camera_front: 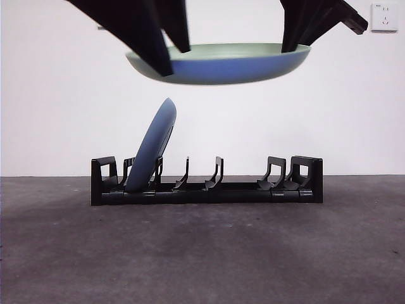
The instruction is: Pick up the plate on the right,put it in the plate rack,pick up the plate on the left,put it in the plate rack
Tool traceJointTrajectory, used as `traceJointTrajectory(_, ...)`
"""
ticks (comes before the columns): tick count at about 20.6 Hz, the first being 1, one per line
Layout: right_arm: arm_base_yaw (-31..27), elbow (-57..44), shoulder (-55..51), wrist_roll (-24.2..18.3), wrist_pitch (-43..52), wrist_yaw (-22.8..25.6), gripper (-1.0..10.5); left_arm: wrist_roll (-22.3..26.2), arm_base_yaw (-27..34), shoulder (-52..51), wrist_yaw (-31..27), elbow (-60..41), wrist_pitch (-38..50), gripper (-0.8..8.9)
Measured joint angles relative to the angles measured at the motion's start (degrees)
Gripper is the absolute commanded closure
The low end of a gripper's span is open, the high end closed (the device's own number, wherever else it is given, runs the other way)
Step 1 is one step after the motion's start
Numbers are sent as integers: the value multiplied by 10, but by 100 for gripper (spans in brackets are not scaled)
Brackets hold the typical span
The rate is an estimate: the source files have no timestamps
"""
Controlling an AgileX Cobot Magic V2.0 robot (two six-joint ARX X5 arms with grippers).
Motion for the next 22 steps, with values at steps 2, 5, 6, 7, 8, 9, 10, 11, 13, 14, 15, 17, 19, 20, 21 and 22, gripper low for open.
traceJointTrajectory(2,0,0,0,0,0,-16,959,6,0,2,-9,0,12,503)
traceJointTrajectory(5,0,0,0,0,0,-22,959,13,1,7,-12,0,13,573)
traceJointTrajectory(6,0,0,0,0,0,-22,959,15,1,8,-12,0,12,645)
traceJointTrajectory(7,0,0,0,0,0,-22,959,15,1,9,-12,0,10,705)
traceJointTrajectory(8,0,0,0,0,0,-22,959,15,1,9,-12,0,10,737)
traceJointTrajectory(9,-1,0,0,0,0,-22,959,15,1,9,-12,0,9,762)
traceJointTrajectory(10,-2,0,0,1,0,-23,959,15,1,9,-12,0,4,768)
traceJointTrajectory(11,-5,0,0,1,0,-24,959,15,1,9,-11,0,2,787)
traceJointTrajectory(13,-7,0,0,3,0,-25,959,15,1,9,-11,0,-3,793)
traceJointTrajectory(14,-9,0,0,5,0,-24,959,16,1,9,-11,0,-6,793)
traceJointTrajectory(15,-9,0,0,7,0,-22,959,17,1,9,-11,0,-7,795)
traceJointTrajectory(17,-12,0,0,11,0,-21,959,20,0,9,-11,0,-5,823)
traceJointTrajectory(19,-14,0,0,14,1,-21,959,22,0,9,-11,0,-1,822)
traceJointTrajectory(20,-15,0,0,15,1,-21,959,24,-1,9,-11,1,-1,822)
traceJointTrajectory(21,-16,0,0,16,1,-21,959,24,-1,9,-11,1,0,822)
traceJointTrajectory(22,-16,0,0,16,1,-21,959,24,-1,9,-11,1,-1,822)
